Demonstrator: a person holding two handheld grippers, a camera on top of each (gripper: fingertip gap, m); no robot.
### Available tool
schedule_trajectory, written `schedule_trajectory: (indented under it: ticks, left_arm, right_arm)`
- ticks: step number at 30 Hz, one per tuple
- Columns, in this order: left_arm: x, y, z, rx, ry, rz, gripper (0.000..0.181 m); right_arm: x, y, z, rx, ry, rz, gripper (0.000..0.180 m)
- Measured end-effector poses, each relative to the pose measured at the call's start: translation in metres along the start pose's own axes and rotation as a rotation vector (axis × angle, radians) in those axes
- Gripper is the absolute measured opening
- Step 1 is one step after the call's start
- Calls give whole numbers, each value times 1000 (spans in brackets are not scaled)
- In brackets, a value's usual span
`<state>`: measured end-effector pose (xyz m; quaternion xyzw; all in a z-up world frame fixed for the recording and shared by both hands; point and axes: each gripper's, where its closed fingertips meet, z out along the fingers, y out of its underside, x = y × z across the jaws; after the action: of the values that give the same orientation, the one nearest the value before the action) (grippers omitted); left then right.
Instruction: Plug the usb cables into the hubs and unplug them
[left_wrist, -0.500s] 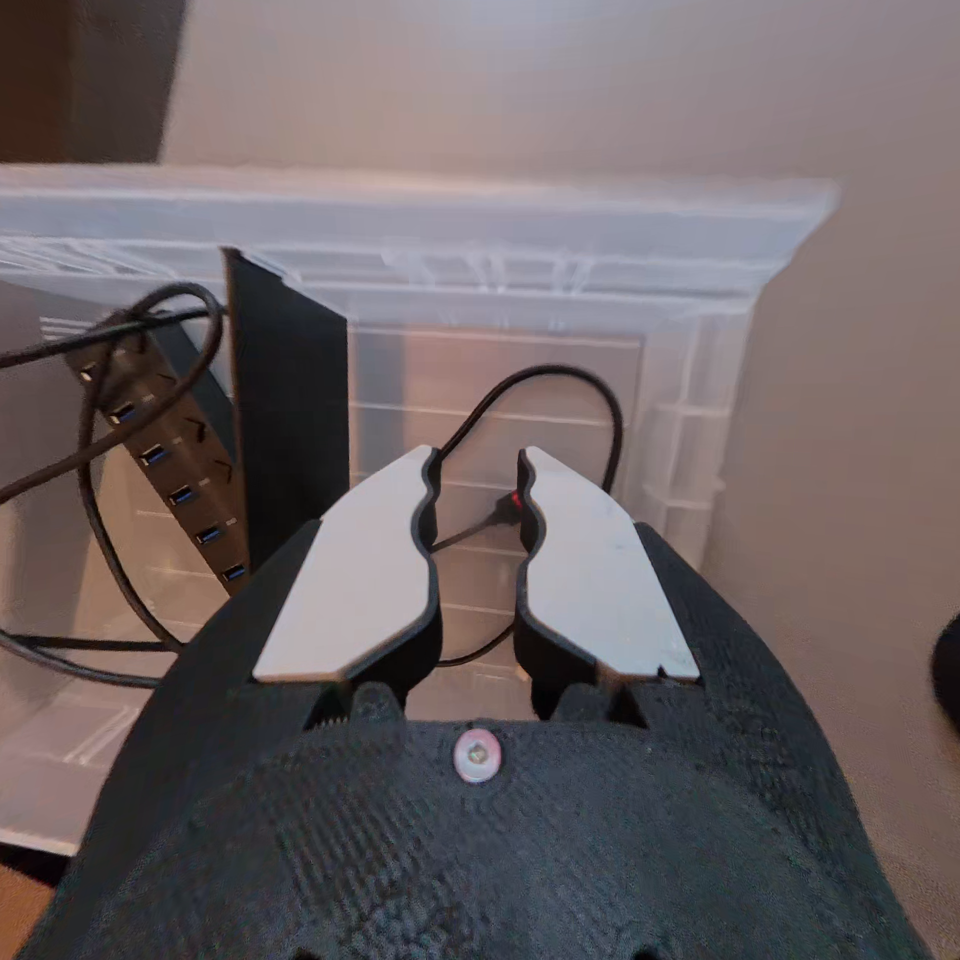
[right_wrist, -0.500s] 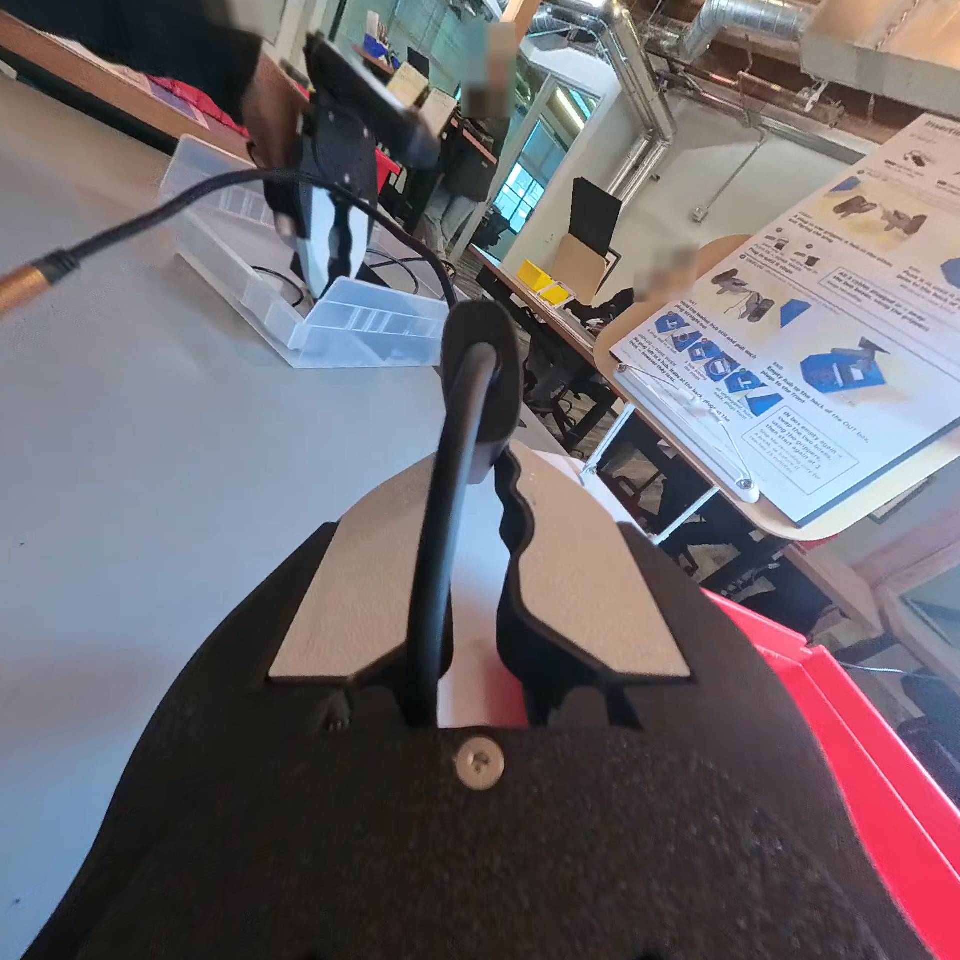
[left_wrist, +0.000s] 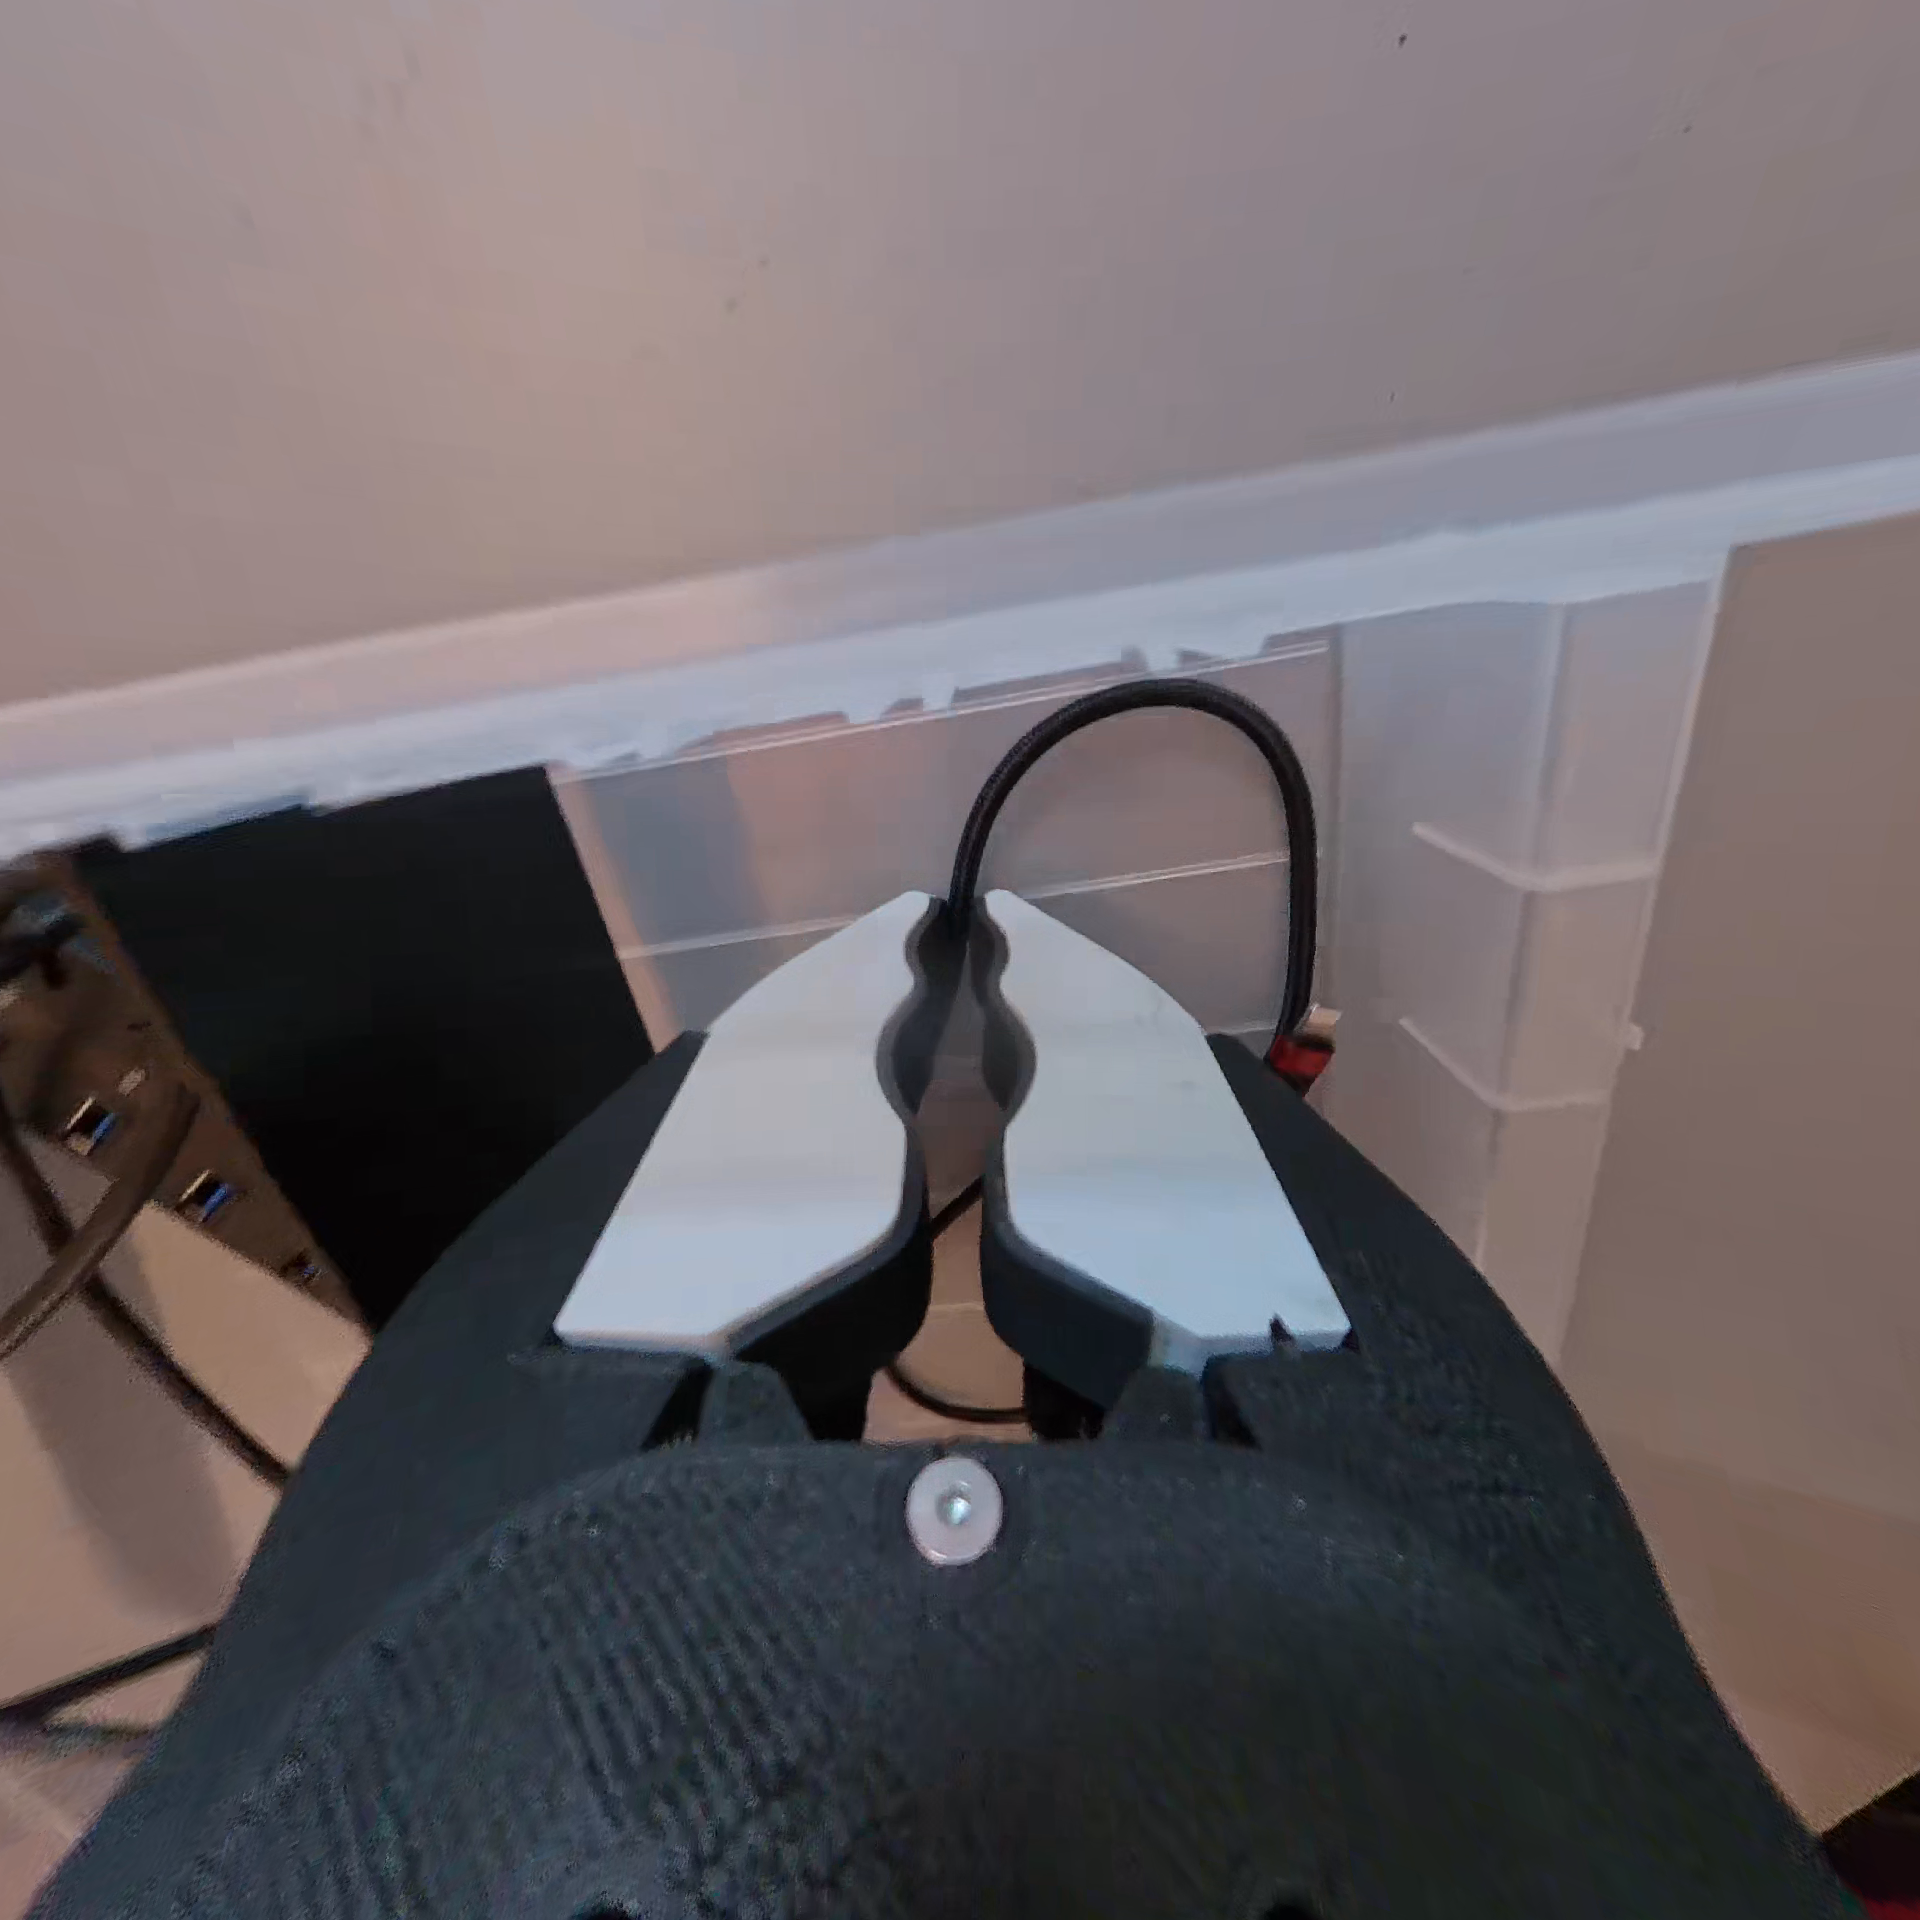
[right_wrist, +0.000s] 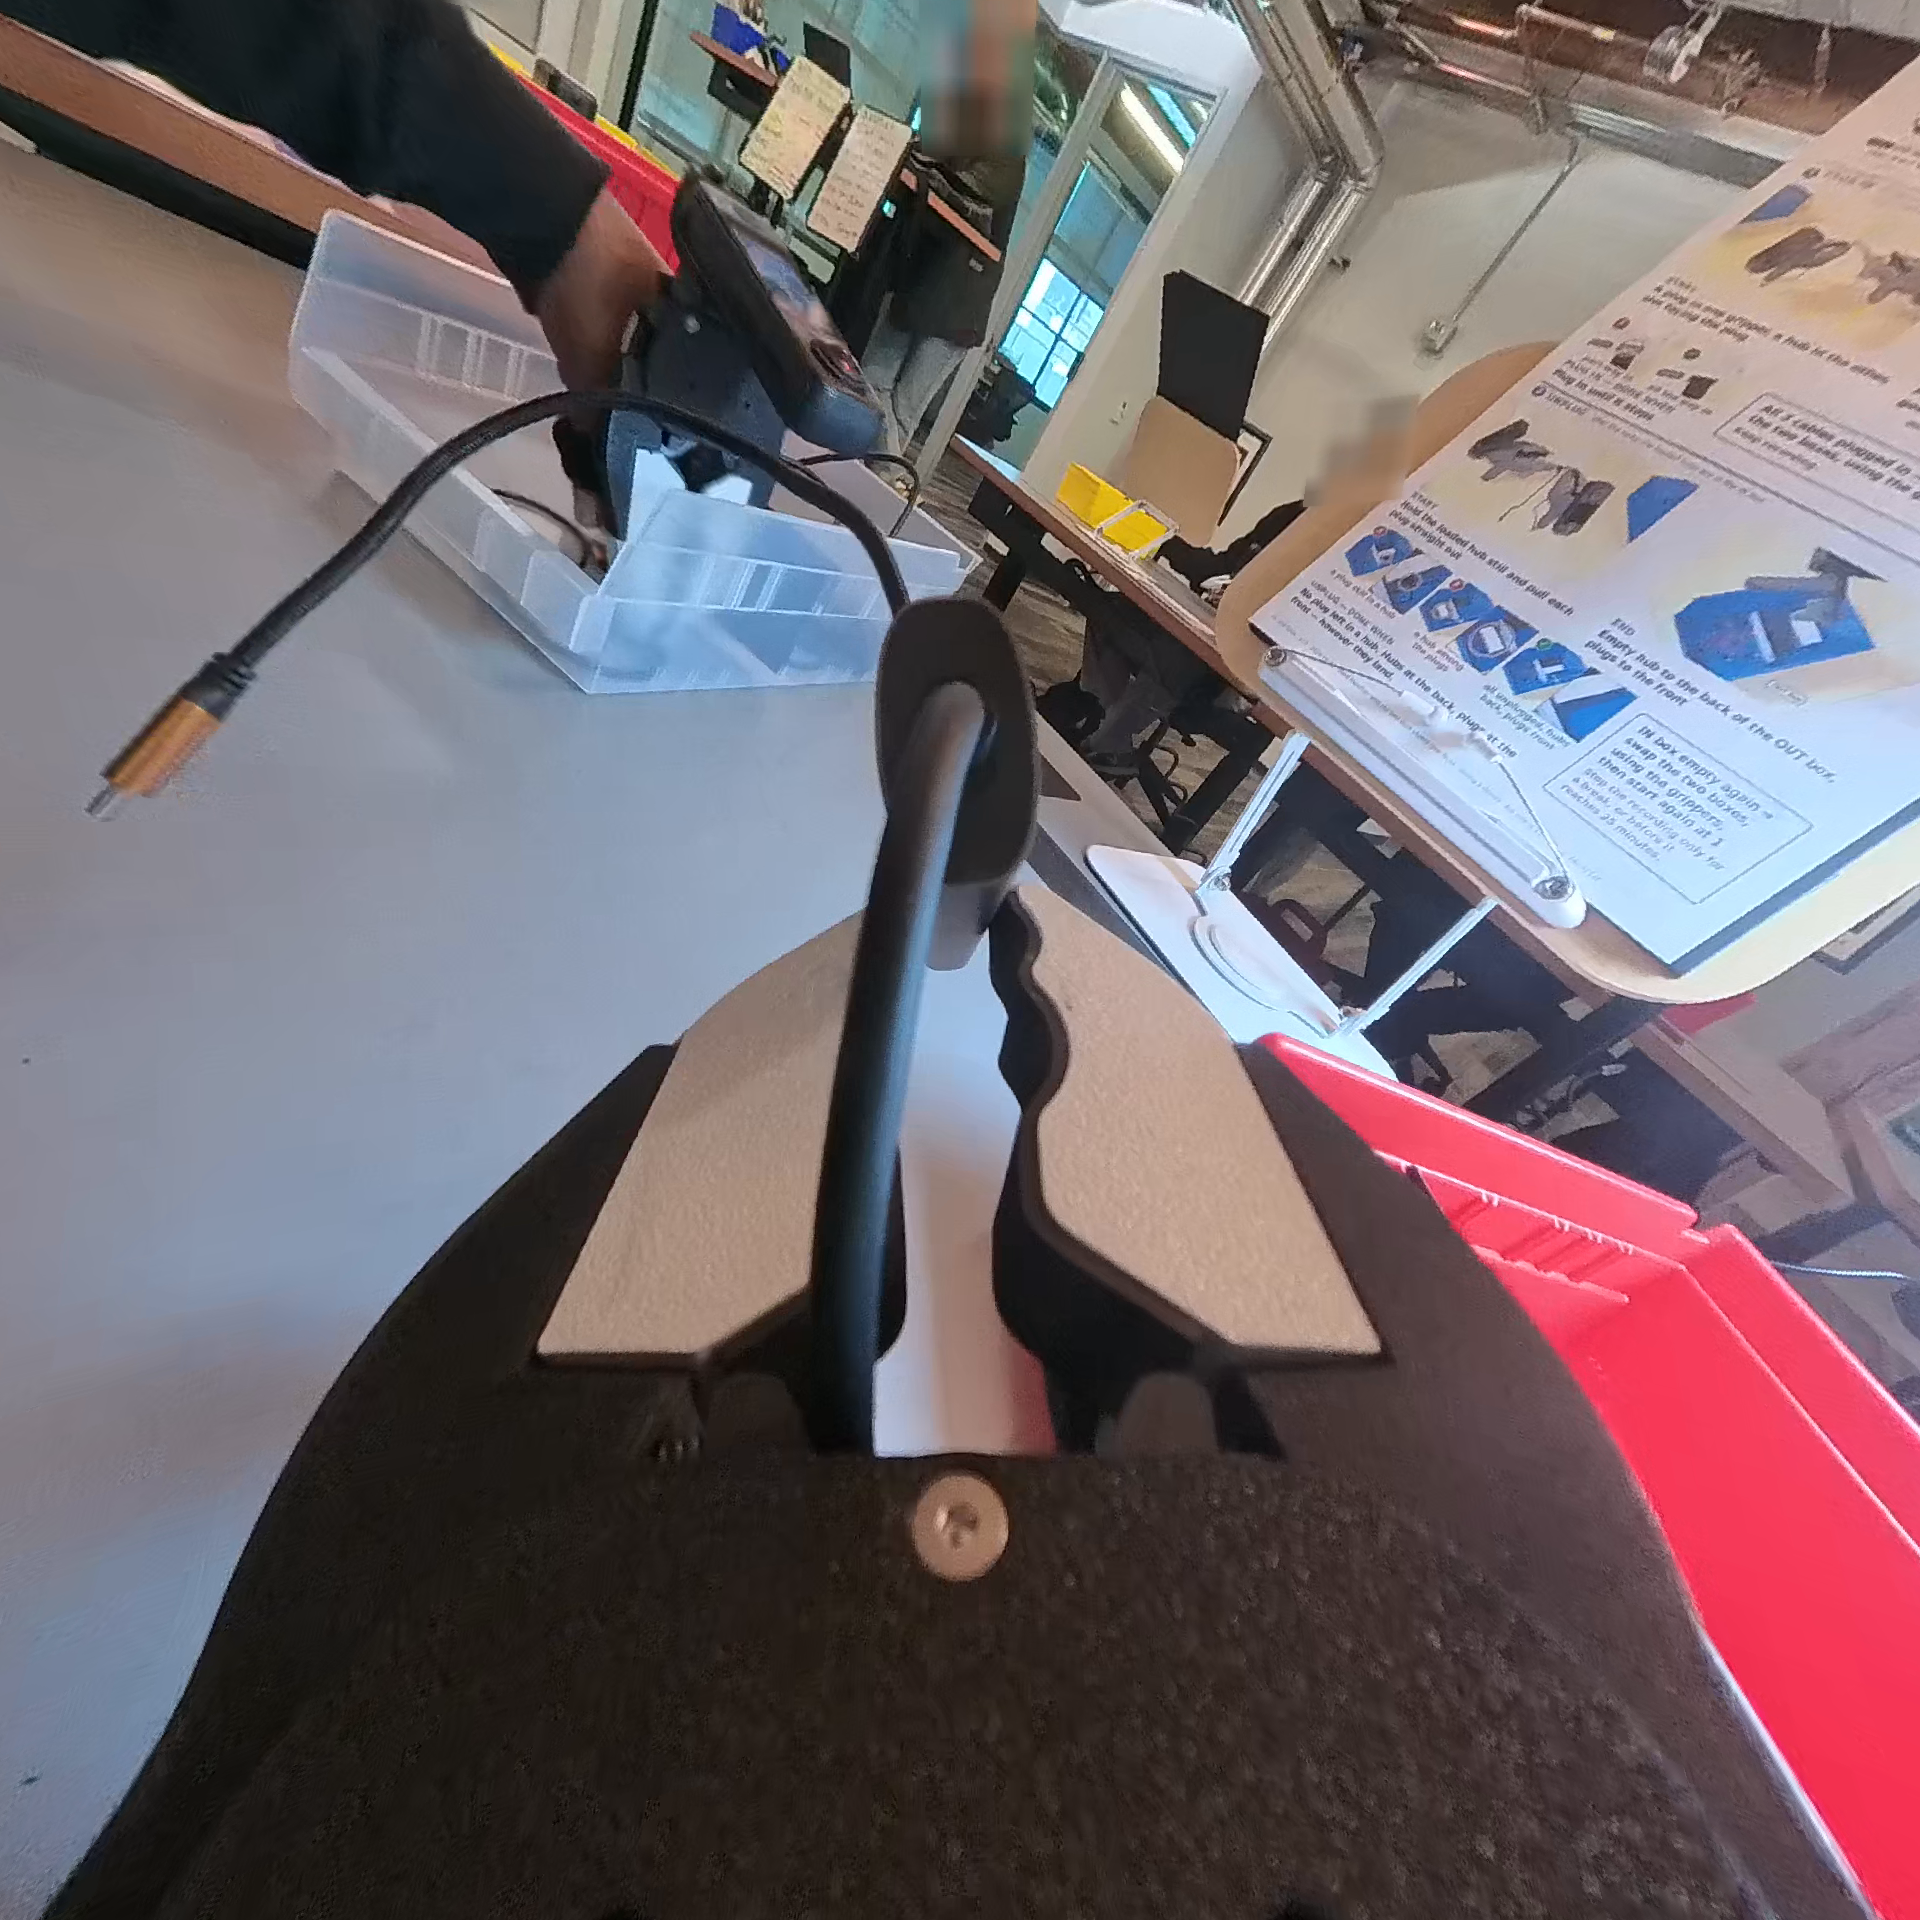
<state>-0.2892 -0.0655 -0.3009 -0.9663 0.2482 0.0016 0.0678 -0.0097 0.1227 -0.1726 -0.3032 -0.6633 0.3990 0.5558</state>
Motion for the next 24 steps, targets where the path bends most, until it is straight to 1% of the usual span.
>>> schedule_trajectory:
  ticks: [1,3,8,9,11,13,15,18,20,22,24]
  left_arm:
    - [0,-2,-9,31,-23,-1,4]
    - [1,-8,-42,138,-58,-58,4]
    - [1,-37,-168,507,-264,-186,4]
    - [8,-48,-190,599,-278,-189,4]
    - [35,-74,-228,804,-250,-158,3]
    - [65,-100,-250,983,-192,-141,3]
    - [98,-125,-257,1150,-111,-108,3]
    - [144,-156,-244,1378,35,-74,4]
    - [169,-174,-226,1514,153,-72,4]
    - [192,-189,-201,1614,280,-32,4]
    - [210,-197,-168,1605,373,17,4]
  right_arm:
    - [1,-1,-1,4,3,6,16]
    - [5,-4,-3,22,11,23,16]
    - [18,-16,-9,76,47,74,16]
    - [20,-18,-10,85,56,83,16]
    - [26,-21,-14,100,78,101,16]
    - [33,-22,-18,108,109,111,16]
    - [41,-22,-23,114,140,120,16]
    - [52,-18,-29,111,181,126,16]
    - [58,-14,-31,105,201,133,16]
    - [62,-9,-32,93,216,136,16]
    - [64,-3,-32,77,226,137,16]
